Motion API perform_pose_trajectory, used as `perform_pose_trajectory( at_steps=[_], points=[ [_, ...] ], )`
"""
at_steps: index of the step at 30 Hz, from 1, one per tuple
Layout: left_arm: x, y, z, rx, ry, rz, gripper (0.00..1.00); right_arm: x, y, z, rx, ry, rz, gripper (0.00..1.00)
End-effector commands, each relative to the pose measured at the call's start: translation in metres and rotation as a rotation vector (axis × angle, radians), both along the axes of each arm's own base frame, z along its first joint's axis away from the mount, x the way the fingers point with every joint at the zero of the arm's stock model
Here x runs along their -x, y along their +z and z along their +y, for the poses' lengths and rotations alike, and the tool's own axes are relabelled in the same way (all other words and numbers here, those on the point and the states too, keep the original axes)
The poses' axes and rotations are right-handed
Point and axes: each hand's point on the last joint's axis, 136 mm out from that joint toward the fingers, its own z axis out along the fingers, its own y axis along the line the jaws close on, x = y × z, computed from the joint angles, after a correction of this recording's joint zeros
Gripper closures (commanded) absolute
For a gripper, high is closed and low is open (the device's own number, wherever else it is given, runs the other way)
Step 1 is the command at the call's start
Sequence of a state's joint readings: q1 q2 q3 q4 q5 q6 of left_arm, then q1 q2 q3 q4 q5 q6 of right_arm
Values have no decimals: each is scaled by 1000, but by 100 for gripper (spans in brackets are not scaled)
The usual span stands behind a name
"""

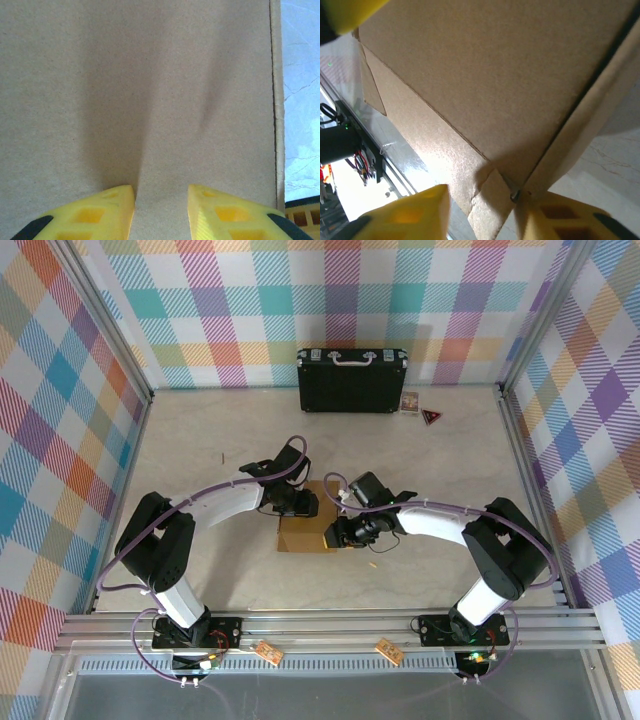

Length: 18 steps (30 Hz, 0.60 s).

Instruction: Fold the paper box

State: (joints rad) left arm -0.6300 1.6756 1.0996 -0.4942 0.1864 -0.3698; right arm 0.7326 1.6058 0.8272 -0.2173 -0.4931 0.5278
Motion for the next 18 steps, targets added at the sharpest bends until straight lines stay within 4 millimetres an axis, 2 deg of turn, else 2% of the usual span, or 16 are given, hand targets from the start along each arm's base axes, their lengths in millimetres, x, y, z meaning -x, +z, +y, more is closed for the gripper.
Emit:
perform_pose_trajectory(
  at_steps=[1, 5, 11, 16, 18],
  points=[
    [25, -18, 14, -48, -11, 94, 64, 2, 3, -7, 42, 11, -7, 54],
    [26, -9, 12, -27, -13, 86, 64, 3, 3, -12, 67, 16, -7, 49],
    [32, 13, 14, 18, -14, 50, 62, 4, 7, -12, 65, 24, -8, 49],
    [34, 42, 23, 50, 23, -29, 50, 2, 12, -8, 52, 31, -14, 49],
    [38, 50, 29, 51, 35, -48, 48, 2, 14, -7, 42, 33, -11, 49]
  ],
)
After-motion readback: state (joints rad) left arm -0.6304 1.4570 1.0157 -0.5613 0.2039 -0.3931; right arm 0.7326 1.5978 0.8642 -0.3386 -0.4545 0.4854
